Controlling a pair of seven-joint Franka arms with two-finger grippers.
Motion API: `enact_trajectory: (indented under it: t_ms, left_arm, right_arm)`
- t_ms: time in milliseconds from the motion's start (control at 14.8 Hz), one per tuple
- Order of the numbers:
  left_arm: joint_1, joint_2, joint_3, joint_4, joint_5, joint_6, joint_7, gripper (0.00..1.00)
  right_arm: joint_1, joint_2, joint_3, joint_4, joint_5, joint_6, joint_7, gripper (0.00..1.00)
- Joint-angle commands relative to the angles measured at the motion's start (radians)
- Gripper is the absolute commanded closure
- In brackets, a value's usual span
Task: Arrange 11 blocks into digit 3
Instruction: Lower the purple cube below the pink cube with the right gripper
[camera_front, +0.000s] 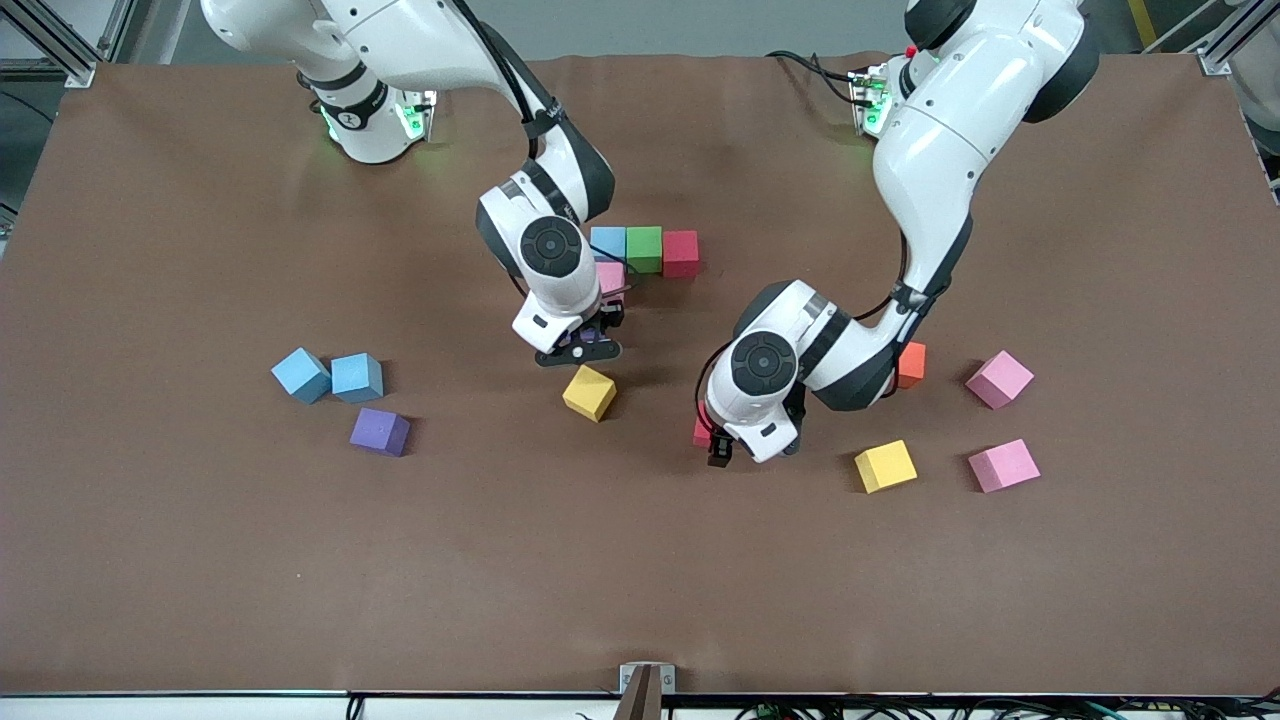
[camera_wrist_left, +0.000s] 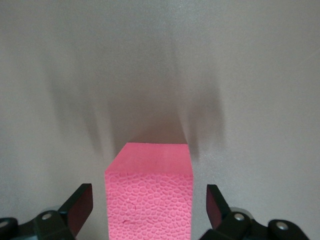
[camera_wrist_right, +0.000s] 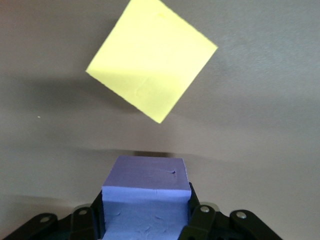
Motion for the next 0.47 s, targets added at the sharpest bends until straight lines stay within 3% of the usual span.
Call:
enact_trajectory:
  t_ms: [0, 405]
  left_arm:
    - [-0.005, 0.002, 0.005, -0.003, 0.012, 0.006, 0.009, 0.00]
    - [-0.006, 0.007, 0.005, -0.003, 0.012, 0.006, 0.009, 0.00]
  right_arm:
    - [0.024, 0.008, -0.006, -0.018, 0.021, 0.052, 0.060, 0.64]
    - [0.049, 0.031, -0.009, -0.019, 0.021, 0.074, 0.068, 0.64]
